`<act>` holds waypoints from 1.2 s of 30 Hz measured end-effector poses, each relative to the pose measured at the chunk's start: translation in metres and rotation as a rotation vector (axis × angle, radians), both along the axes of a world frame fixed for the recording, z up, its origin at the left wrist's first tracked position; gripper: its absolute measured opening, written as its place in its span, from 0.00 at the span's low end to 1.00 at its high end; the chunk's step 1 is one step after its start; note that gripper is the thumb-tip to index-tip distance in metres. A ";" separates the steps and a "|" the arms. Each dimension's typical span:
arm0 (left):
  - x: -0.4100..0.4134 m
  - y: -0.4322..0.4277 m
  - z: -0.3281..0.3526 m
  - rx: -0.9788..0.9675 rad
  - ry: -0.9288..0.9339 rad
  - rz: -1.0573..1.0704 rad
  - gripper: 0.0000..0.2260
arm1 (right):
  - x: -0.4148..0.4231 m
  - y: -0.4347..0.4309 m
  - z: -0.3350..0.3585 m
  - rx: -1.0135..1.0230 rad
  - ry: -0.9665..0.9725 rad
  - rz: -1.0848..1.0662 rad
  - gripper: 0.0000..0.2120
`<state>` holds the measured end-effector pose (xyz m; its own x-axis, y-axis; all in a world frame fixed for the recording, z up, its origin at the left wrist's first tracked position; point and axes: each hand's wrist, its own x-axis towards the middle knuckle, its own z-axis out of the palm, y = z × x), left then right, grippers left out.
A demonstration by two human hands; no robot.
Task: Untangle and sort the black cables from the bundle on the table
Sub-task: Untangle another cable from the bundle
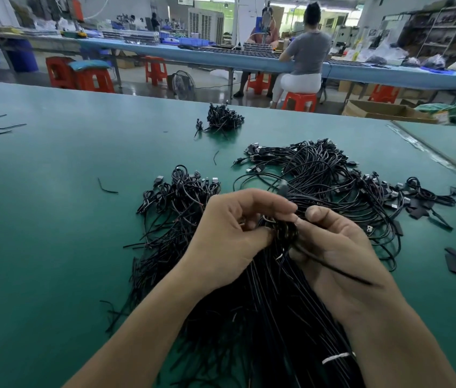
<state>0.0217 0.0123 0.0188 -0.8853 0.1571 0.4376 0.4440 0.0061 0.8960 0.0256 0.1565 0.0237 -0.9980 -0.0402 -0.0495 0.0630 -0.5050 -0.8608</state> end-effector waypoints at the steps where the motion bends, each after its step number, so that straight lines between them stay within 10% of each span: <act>1: 0.001 -0.001 0.000 0.024 0.010 -0.015 0.20 | 0.000 0.000 0.001 0.001 0.004 -0.011 0.13; 7: 0.003 -0.003 -0.001 0.069 0.025 -0.010 0.03 | 0.003 -0.001 0.001 0.119 0.147 -0.084 0.15; 12: -0.003 -0.006 -0.005 -0.025 -0.037 0.129 0.19 | 0.006 -0.001 0.006 0.237 0.314 -0.125 0.17; 27: -0.002 -0.008 0.005 0.214 -0.389 -0.007 0.09 | 0.005 0.001 0.001 0.359 0.260 -0.049 0.17; 36: 0.001 -0.010 0.003 0.163 -0.239 -0.054 0.22 | 0.006 -0.003 -0.001 0.198 0.199 -0.032 0.19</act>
